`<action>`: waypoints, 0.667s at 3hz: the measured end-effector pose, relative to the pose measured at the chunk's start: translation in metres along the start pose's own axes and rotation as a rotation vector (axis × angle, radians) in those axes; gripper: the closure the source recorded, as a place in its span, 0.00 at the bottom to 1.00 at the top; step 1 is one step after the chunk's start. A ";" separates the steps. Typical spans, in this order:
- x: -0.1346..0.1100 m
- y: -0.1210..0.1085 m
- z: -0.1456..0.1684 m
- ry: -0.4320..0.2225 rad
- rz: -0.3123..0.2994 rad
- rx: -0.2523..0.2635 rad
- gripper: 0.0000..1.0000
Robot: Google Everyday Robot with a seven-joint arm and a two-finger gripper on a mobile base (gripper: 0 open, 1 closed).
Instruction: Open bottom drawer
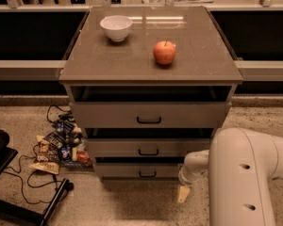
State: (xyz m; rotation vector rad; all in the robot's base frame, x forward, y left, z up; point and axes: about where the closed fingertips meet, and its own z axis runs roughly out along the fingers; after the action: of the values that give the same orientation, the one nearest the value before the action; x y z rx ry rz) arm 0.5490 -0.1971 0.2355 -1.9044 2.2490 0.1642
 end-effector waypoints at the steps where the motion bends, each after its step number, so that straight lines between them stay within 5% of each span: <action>1: 0.001 -0.012 0.014 -0.006 -0.007 0.011 0.00; 2: 0.005 -0.017 0.018 -0.002 -0.006 0.036 0.00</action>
Offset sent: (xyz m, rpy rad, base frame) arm 0.0243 -0.0111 -0.0208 -0.0152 -0.0761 -0.0186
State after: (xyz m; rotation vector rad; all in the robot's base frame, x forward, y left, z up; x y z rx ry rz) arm 0.5662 -0.2009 0.2173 -1.8914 2.2297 0.1243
